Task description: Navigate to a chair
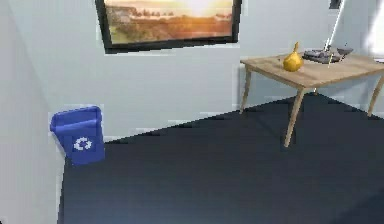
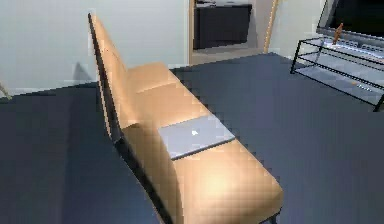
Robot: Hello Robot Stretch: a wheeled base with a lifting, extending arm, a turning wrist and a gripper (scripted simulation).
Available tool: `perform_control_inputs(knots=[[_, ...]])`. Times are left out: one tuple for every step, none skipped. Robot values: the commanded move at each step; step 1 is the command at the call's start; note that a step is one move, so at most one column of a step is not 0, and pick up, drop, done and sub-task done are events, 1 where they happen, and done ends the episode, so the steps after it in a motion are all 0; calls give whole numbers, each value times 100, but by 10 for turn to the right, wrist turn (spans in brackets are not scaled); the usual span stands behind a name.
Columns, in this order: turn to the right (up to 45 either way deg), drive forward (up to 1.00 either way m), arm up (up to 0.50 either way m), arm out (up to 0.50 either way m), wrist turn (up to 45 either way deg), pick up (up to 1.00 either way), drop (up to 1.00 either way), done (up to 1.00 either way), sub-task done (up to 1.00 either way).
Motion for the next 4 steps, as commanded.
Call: perform_control_inputs(knots=[[-450, 0, 0, 0, 0, 0, 0, 0, 0], [-360, 0, 0, 0, 0, 0, 0, 0, 0], [0, 30, 0, 0, 0, 0, 0, 0, 0], [-90, 0, 0, 0, 0, 0, 0, 0, 0]])
